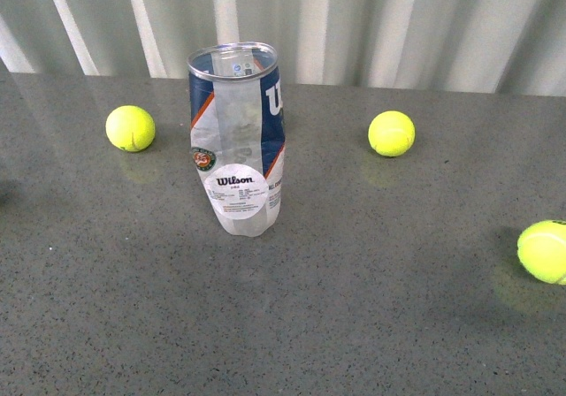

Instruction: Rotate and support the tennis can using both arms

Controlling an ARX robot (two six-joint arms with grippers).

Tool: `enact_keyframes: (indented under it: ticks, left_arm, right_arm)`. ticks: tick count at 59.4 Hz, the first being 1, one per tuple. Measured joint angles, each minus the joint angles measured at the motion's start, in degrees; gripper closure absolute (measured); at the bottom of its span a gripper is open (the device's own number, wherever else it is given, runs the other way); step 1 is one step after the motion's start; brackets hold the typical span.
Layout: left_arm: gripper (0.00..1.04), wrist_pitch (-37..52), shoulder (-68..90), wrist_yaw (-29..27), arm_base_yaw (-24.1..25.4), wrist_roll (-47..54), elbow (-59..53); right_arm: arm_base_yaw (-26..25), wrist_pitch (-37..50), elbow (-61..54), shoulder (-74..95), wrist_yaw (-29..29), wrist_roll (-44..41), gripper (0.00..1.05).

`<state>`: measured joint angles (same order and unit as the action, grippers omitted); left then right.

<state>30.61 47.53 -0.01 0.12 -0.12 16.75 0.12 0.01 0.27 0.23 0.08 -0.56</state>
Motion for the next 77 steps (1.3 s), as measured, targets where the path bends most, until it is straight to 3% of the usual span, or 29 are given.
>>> enact_keyframes:
  ticks: [32,77]
  left_arm:
    - [1.01,-3.3,-14.9,0.0,0.0,0.0,-11.7]
    - [1.01,-14.7,-31.8,0.0,0.0,0.0,-15.4]
  right_arm:
    - [0.0,0.0,0.0,0.0,0.0,0.0,0.07]
    - [0.0,0.0,0.0,0.0,0.0,0.0,0.07]
